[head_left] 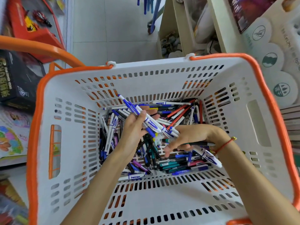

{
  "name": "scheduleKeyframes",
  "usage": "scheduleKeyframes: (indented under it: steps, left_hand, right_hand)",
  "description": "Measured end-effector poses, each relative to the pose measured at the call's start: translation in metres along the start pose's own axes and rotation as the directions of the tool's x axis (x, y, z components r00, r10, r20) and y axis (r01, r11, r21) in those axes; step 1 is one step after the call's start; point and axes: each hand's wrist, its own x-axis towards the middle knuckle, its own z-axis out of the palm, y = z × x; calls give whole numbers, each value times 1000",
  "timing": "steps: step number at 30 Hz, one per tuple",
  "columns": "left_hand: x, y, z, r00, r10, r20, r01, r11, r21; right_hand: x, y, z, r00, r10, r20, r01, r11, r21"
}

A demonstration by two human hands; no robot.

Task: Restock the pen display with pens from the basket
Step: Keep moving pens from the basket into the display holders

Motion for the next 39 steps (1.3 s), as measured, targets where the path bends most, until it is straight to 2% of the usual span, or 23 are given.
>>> scheduleKeyframes:
  steps: [6, 9, 11, 15, 20, 23, 25, 27, 29, 32, 34, 36, 38, 39]
  left_hand:
    - [6, -1, -7, 991, -133, -18, 123, 954, -274]
    - [6, -2, -8, 986, -168, -7, 156, 928, -339]
    - [6, -3, -8, 988, -157, 2, 149, 938, -313]
    - [7, 1, -11, 985, -150, 85, 168, 944, -283]
    - [3, 1, -7, 963, -202, 177, 225, 966, -124]
    - [4, 1, -7, 963, -198, 184, 220, 970, -102]
    - [6, 1, -8, 967, -181, 180, 199, 976, -89]
    - [6, 0, -9, 971, -161, 179, 175, 982, -67]
    - [6, -1, -8, 972, -153, 178, 165, 985, -51]
    - [5, -1, -10, 969, -162, 187, 174, 984, -48]
    - [5, 0, -10, 962, -195, 189, 209, 976, -57]
    - [6, 3, -12, 966, -227, 126, 233, 972, -33]
    - [6, 9, -17, 986, -168, -18, 169, 979, 114]
    - [7, 11, -21, 993, -75, -95, 97, 962, 253]
  right_hand:
    - [-3, 9, 0, 998, 11, -62, 7, 957, 291]
    - [-4, 2, 3, 1000, 19, 17, -21, 984, 177]
    - [-4, 2, 4, 1000, -20, 9, 19, 994, 110]
    - [-7, 7, 11, 989, -142, -48, 150, 960, 238]
    - [0, 1, 20, 988, -152, -11, 151, 966, 212]
    - [-1, -6, 25, 989, -144, -12, 144, 978, 150]
    - [1, -6, 26, 988, -124, -92, 136, 982, 133]
    - [9, 0, 27, 967, -104, -230, 139, 980, 140]
    - [17, 5, 30, 919, -131, -372, 189, 974, 125]
    - [21, 8, 34, 863, -208, -461, 301, 944, 136]
    - [17, 7, 31, 866, -209, -454, 316, 933, 173]
    - [6, 6, 20, 894, -175, -412, 291, 927, 236]
    - [-8, 7, 5, 942, -135, -308, 223, 937, 269]
    - [-15, 8, -2, 967, -109, -229, 163, 959, 233]
